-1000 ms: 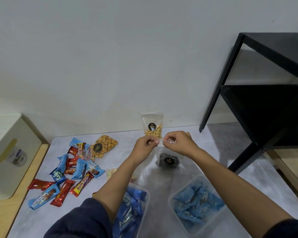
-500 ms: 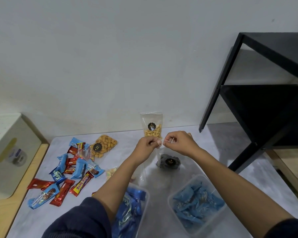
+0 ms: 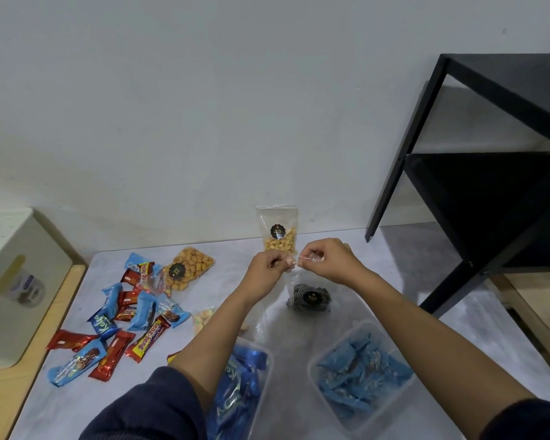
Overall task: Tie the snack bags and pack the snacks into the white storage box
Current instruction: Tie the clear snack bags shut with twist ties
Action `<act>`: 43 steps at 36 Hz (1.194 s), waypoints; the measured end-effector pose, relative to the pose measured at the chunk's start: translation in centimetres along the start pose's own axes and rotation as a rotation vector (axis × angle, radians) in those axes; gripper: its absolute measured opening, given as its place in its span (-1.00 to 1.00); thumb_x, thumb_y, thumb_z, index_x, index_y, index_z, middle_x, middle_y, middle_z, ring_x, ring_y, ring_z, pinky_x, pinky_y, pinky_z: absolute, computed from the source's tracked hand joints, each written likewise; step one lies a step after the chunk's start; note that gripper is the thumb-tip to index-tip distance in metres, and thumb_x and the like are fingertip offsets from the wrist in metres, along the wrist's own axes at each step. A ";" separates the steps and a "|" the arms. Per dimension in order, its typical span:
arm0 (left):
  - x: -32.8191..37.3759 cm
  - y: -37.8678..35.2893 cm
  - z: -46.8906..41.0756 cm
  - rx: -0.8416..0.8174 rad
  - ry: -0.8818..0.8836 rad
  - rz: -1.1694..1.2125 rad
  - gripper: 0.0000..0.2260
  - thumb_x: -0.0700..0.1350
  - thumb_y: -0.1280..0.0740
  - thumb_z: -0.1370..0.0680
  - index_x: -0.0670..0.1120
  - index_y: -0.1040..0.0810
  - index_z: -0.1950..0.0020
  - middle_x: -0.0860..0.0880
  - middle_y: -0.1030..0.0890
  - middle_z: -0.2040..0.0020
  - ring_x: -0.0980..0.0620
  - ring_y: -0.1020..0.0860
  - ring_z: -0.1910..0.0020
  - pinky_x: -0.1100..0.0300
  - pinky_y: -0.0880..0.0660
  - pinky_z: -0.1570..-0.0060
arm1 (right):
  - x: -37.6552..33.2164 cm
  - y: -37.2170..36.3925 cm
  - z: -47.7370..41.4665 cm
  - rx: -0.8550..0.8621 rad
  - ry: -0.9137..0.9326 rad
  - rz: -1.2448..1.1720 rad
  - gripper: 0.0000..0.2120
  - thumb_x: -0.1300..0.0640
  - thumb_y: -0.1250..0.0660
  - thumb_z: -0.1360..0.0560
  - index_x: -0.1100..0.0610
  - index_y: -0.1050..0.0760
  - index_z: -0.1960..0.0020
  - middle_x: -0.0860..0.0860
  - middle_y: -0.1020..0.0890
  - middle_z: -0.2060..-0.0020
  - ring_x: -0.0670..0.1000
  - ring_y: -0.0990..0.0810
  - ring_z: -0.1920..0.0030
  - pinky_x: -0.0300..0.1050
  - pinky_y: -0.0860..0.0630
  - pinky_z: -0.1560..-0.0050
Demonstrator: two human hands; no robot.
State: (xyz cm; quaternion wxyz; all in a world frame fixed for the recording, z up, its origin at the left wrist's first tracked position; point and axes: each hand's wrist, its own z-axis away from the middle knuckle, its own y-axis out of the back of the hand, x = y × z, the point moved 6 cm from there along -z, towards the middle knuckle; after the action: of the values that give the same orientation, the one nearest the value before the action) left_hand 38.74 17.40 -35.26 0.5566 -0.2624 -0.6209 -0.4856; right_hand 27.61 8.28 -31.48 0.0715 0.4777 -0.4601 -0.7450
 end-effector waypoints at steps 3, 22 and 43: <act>0.0 0.3 0.1 0.044 0.000 -0.039 -0.87 -0.16 -0.28 -0.56 -0.12 -0.59 0.14 0.05 -0.58 0.27 0.18 -0.53 0.24 0.38 -0.41 0.16 | 0.7 0.4 0.0 -0.058 0.000 -0.021 -0.94 0.03 -0.42 -0.41 -0.11 -0.56 0.21 -0.12 -0.62 0.22 -0.02 -0.58 0.10 -0.03 -0.53 -0.01; 0.1 1.6 -0.2 0.140 -0.029 -0.057 -0.90 -0.17 -0.30 -0.55 -0.07 -0.60 0.12 0.06 -0.59 0.25 0.05 -0.54 0.17 0.38 -0.42 0.14 | 3.4 2.0 0.6 -0.017 -0.105 -0.245 -0.95 0.18 -0.46 -0.40 0.16 -0.66 0.22 -0.02 -0.65 0.38 -0.22 -0.57 0.40 -0.34 -0.45 0.25; 0.4 -0.8 2.3 0.409 0.026 0.159 -0.89 -0.17 -0.37 -0.50 -0.16 -0.51 0.20 0.01 -0.48 0.32 0.15 -0.41 0.33 0.48 -0.38 0.33 | 2.9 1.5 0.8 0.066 0.010 0.082 -0.92 0.06 -0.38 -0.47 0.00 -0.62 0.18 -0.13 -0.63 0.22 -0.09 -0.55 0.15 -0.17 -0.46 0.14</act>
State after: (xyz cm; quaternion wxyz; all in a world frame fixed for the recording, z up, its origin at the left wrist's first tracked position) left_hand 36.97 19.08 -34.96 0.6426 -0.1857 -0.6768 -0.3075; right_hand 24.93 6.39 -32.11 0.0883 0.4642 -0.5030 -0.7237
